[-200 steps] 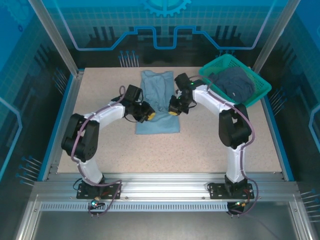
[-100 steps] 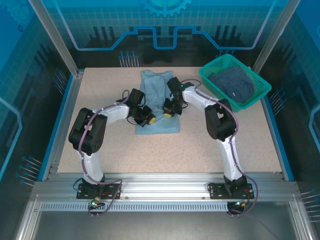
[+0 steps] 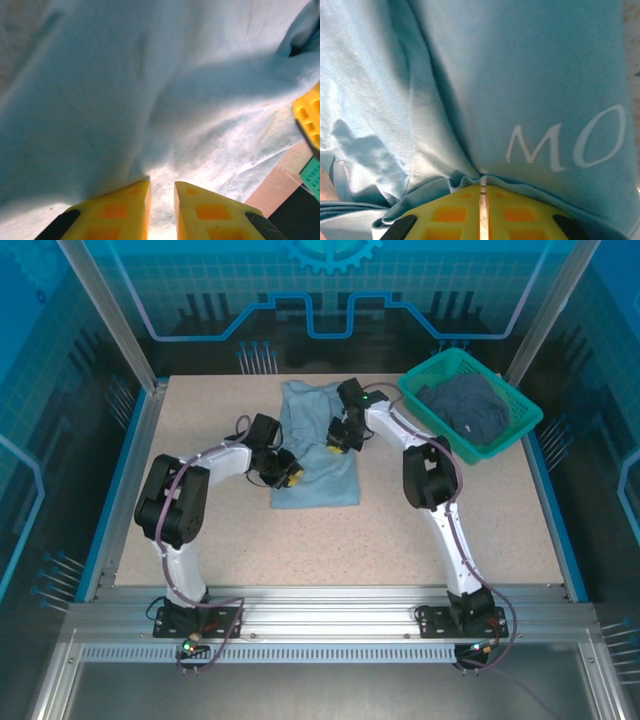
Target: Fold and stack the t-shirts
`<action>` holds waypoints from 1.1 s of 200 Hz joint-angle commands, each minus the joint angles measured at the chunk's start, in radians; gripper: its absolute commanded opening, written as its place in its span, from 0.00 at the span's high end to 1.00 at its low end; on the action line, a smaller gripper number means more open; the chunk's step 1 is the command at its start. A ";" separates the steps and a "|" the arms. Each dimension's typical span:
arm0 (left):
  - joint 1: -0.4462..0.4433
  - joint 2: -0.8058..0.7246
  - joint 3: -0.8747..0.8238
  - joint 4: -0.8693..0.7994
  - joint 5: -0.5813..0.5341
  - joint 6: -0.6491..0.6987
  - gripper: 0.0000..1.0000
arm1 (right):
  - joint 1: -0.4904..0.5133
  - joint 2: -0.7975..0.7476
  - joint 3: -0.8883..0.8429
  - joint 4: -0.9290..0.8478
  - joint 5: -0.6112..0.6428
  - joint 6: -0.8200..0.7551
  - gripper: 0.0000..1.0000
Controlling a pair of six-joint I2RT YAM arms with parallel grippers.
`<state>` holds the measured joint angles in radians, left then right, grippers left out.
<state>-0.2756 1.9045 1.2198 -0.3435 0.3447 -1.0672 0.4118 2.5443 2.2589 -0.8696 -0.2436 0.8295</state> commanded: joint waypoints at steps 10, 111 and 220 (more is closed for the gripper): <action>0.038 0.003 0.103 -0.054 -0.001 0.047 0.77 | -0.027 -0.030 0.070 -0.023 -0.024 -0.039 0.82; 0.080 0.189 0.302 -0.172 -0.009 0.142 0.83 | -0.037 -0.288 -0.355 0.112 -0.020 -0.020 0.82; 0.196 0.236 0.227 -0.054 -0.017 0.080 0.88 | -0.058 -0.127 -0.294 -0.009 0.006 0.003 0.82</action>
<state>-0.0998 2.1452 1.4746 -0.4248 0.3538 -0.9543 0.3523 2.4050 1.9923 -0.8181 -0.2535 0.8303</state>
